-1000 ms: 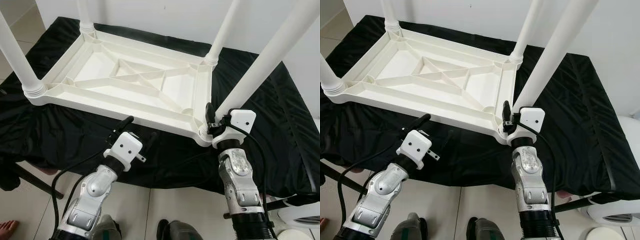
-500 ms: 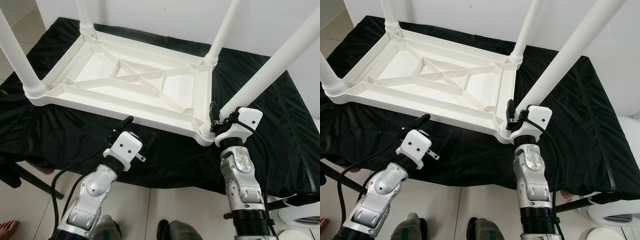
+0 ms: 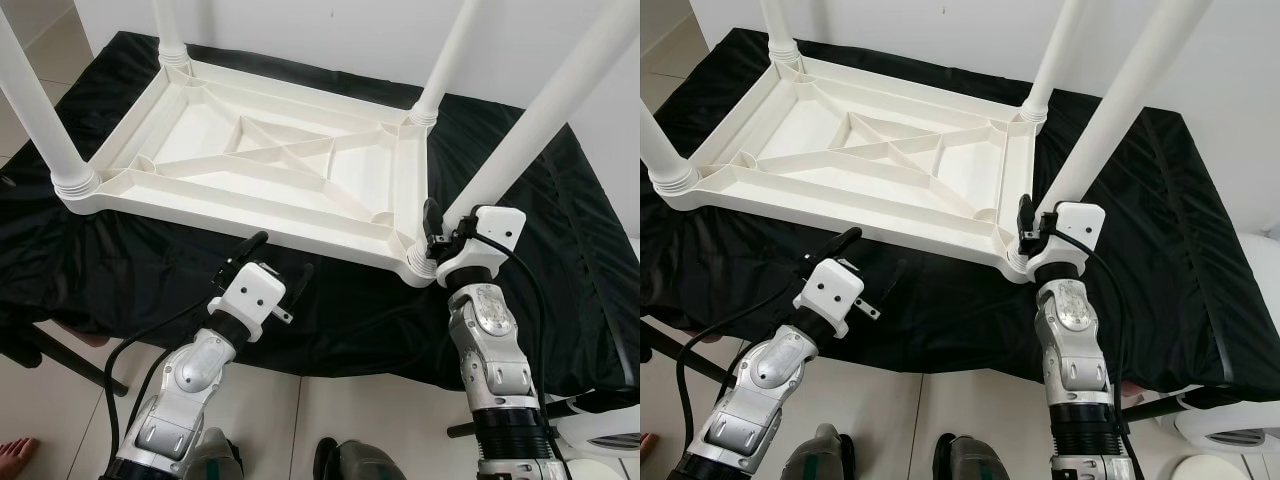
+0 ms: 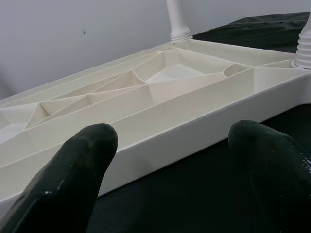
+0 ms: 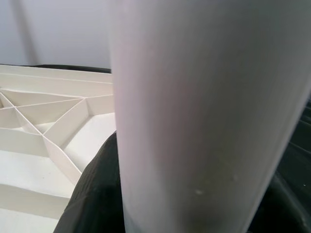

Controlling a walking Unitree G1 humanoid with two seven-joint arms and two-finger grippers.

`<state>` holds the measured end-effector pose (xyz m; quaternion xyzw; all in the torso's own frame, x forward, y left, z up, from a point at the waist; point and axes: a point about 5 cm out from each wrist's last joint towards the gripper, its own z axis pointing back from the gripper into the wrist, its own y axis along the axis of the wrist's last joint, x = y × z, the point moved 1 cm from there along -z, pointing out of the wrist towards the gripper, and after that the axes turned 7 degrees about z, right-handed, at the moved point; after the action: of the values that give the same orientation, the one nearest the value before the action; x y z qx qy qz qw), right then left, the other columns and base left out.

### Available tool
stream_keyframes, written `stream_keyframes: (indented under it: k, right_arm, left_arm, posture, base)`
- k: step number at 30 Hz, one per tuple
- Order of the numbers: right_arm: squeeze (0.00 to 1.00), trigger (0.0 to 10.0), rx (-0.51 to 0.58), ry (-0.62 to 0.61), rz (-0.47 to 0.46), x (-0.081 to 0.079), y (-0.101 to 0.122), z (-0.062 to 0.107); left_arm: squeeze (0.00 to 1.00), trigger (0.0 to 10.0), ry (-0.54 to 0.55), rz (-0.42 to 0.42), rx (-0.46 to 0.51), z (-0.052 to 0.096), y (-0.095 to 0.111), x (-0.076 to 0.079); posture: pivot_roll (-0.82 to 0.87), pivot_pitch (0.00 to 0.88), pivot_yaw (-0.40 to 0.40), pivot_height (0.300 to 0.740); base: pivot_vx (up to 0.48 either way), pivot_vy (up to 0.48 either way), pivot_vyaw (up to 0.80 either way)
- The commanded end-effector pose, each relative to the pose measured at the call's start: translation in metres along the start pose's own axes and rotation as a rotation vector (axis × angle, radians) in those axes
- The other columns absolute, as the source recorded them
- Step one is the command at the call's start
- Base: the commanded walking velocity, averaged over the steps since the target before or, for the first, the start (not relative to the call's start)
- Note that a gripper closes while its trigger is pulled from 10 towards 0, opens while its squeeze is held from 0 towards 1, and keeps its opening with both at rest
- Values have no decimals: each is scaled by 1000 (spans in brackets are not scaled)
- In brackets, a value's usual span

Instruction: Building children table

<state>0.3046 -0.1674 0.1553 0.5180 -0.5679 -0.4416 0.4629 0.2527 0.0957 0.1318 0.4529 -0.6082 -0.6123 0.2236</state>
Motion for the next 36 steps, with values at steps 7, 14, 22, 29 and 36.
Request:
stream_keyframes:
  k: [7, 14, 22, 29, 36]
  right_arm:
    - [0, 10000, -209, 49, 65, 18, -47, 16]
    - [0, 10000, -215, 50, 67, 22, -50, 20]
    - [0, 10000, -243, -56, -1, 31, -56, 21]
    - [0, 10000, -250, -125, -35, 42, -59, 25]
    - [0, 10000, -242, -119, -23, 39, -58, 24]
  left_arm:
    - [0, 10000, -5, -3, -3, 0, 1, 2]
    - [0, 10000, -7, -2, -2, 1, 1, 2]
    - [0, 10000, -11, -3, 1, 1, 3, 1]
    - [0, 10000, -17, 0, 4, -1, 5, 1]
    - [0, 10000, -23, 0, 3, -1, 5, 1]
  posture:
    - [51, 114, -88, 740]
    - [50, 114, -86, 740]
    - [53, 115, -81, 740]
    - [51, 117, -77, 740]
    - [51, 116, -74, 740]
  base:
    - [0, 0, 0]
    - [0, 0, 0]
    - [0, 0, 0]
    - [0, 0, 0]
    - [0, 0, 0]
